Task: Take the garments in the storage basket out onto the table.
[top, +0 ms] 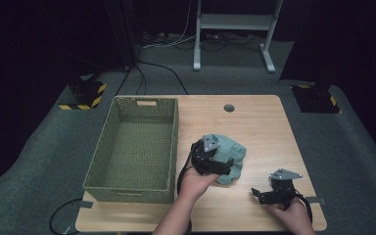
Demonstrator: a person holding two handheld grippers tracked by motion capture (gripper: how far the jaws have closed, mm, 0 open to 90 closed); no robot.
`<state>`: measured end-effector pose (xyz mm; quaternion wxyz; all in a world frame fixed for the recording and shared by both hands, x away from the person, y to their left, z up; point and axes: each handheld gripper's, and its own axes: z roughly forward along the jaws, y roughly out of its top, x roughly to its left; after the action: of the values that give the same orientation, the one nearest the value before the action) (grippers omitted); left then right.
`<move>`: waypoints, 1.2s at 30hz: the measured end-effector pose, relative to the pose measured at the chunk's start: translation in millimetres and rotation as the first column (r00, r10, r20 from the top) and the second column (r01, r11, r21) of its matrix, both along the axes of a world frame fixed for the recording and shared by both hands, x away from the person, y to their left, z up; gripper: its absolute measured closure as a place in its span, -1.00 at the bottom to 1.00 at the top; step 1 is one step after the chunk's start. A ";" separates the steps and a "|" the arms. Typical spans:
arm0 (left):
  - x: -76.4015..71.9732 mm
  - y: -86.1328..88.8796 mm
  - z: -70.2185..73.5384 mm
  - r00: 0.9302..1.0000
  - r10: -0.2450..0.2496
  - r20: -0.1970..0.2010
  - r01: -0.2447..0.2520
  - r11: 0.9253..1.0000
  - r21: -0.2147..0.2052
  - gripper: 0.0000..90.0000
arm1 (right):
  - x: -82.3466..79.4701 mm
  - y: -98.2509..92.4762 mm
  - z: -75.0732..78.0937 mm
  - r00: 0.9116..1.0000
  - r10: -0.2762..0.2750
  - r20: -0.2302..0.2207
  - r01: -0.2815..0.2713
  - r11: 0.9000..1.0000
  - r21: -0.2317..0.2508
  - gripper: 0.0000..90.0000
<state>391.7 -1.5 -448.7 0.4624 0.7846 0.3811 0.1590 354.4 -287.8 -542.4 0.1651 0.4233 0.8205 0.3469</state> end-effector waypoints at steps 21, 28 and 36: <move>-28.2 18.3 19.0 0.998 0.014 0.065 -0.013 1.000 -0.006 -0.99 | -0.1 0.3 0.0 1.000 -0.001 0.000 0.001 1.000 -0.001 -1.00; -43.7 19.8 14.0 0.998 0.008 0.061 -0.009 1.000 0.013 -0.99 | 0.1 -0.5 0.2 1.000 0.000 -0.003 0.000 1.000 0.004 -1.00; -70.1 23.9 -1.5 0.999 -0.021 0.039 0.020 1.000 0.008 -0.99 | 0.1 -0.2 0.1 1.000 0.000 -0.001 0.000 1.000 0.002 -1.00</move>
<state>321.5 22.4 -450.2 0.4685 0.7869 0.3634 0.1710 354.5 -288.0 -542.3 0.1645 0.4236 0.8202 0.3475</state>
